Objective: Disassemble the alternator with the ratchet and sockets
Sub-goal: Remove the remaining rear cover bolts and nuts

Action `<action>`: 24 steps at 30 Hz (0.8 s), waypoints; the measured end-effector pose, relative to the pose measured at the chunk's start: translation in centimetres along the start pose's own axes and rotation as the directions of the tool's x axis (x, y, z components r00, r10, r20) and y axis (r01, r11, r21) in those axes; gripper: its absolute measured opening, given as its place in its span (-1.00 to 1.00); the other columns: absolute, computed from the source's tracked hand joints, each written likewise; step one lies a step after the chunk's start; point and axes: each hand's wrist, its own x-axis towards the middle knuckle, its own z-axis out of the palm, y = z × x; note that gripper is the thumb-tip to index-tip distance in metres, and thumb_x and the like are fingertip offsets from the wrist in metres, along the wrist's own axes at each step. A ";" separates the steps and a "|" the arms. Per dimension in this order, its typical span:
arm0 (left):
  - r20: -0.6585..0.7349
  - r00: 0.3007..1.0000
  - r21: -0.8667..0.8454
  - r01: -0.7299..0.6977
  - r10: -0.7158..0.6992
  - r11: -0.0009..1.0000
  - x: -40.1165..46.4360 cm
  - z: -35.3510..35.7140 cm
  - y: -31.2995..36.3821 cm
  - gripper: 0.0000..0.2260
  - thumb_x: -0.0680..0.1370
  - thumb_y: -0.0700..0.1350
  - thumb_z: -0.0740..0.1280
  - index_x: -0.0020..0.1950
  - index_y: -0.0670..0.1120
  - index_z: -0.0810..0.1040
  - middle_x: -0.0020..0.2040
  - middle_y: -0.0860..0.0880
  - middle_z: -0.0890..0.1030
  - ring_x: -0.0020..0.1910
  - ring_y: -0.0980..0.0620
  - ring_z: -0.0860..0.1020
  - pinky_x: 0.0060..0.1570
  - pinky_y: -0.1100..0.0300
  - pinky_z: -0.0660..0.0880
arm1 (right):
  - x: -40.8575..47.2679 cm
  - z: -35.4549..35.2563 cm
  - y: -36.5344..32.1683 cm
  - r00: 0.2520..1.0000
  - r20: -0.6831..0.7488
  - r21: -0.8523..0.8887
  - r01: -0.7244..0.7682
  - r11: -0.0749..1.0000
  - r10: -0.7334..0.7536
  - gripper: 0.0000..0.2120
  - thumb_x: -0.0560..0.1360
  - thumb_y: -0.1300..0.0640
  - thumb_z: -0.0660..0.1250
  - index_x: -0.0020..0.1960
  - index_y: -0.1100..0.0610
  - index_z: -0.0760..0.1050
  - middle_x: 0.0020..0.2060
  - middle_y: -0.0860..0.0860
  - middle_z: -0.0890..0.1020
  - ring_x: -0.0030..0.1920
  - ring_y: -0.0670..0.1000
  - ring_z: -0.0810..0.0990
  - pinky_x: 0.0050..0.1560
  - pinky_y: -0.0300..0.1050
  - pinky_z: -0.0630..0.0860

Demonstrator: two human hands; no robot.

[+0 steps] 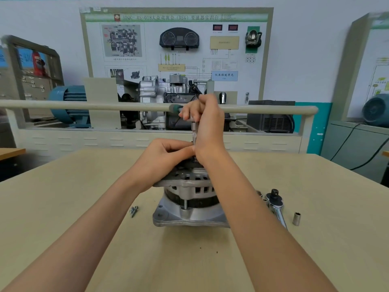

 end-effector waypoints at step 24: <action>-0.052 0.998 0.058 0.046 -0.043 0.997 -0.2 -0.2 -0.2 -0.59 0.51 -0.33 0.30 -0.43 0.05 0.66 -0.43 0.10 0.64 -0.45 0.26 0.56 -0.41 0.45 0.43 | -1.2 0.6 1.3 0.948 0.024 -0.460 0.291 0.839 -0.317 -0.60 0.54 0.20 0.08 -0.47 0.18 0.31 -0.51 -0.02 0.37 -0.40 -0.05 0.37 -0.27 -0.23 0.38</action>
